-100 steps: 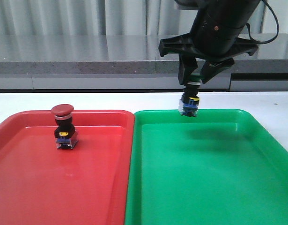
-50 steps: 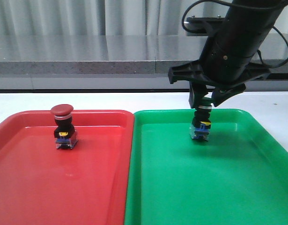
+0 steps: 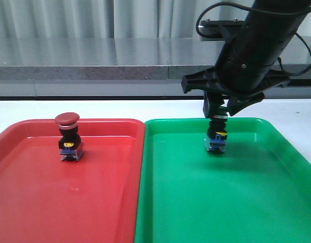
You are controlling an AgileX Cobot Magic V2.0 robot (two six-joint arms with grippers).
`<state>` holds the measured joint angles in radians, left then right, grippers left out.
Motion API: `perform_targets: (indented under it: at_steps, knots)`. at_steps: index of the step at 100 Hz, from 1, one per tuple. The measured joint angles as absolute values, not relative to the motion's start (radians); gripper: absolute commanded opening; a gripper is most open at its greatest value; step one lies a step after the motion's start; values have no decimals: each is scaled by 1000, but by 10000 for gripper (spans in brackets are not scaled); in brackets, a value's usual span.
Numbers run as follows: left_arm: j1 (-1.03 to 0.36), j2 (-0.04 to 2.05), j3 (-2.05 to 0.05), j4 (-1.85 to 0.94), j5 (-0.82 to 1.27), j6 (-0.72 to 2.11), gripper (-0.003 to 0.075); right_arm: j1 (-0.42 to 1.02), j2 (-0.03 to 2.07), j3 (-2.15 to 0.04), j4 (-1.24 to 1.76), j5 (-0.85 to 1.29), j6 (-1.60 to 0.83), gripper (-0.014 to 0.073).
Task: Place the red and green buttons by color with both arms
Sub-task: 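Lower the green button into the green tray and open the right gripper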
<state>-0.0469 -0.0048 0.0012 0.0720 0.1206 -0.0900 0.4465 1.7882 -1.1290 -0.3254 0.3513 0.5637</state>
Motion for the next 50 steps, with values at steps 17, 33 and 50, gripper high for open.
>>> perform_targets:
  at_steps: [17, 33, 50]
  knots:
    - [-47, -5, 1, 72, 121, -90, -19, 447, 1788, -1129, -325, 351, 564, 311]
    - [-47, -5, 1, 72, 121, -90, -19, 447, 1788, -1129, -327, 353, 564, 311]
    - [-47, -5, 1, 72, 121, -90, -19, 447, 1788, -1129, -327, 355, 564, 352]
